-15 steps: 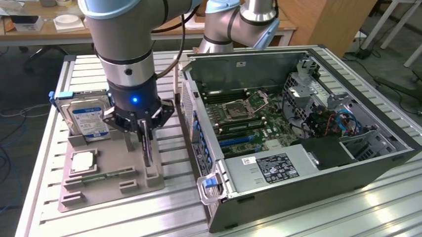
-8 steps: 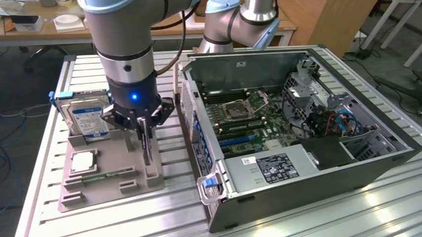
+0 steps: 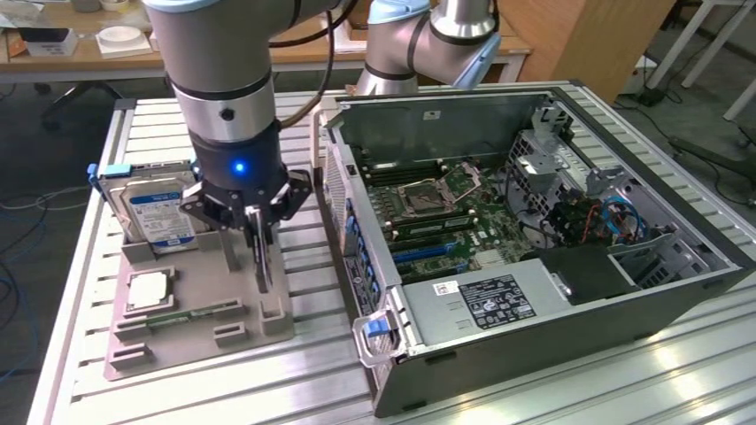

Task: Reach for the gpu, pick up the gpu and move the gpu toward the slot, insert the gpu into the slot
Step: 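Pick up the gpu and move the gpu toward the slot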

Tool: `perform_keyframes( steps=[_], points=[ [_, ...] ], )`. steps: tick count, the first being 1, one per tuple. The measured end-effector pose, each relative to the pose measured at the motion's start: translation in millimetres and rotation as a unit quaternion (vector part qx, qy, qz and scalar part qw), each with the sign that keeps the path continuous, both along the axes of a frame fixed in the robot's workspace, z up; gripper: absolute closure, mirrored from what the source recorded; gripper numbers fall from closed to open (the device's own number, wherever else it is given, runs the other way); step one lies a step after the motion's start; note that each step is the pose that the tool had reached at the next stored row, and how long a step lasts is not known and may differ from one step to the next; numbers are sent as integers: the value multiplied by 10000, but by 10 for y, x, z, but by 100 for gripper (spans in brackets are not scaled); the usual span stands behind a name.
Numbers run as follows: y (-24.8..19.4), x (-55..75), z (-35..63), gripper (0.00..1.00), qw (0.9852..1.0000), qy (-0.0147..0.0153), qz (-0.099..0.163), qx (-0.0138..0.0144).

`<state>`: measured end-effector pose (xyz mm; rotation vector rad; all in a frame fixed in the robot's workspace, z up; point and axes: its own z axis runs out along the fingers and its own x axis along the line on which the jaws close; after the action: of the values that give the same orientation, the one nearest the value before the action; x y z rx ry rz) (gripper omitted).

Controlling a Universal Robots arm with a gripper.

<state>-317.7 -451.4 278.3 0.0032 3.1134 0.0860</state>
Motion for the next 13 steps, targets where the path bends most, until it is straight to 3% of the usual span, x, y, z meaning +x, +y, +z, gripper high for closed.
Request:
perform_keyframes(
  steps=[13],
  points=[
    [0,0,108,73,10000,0,0,0]
  ],
)
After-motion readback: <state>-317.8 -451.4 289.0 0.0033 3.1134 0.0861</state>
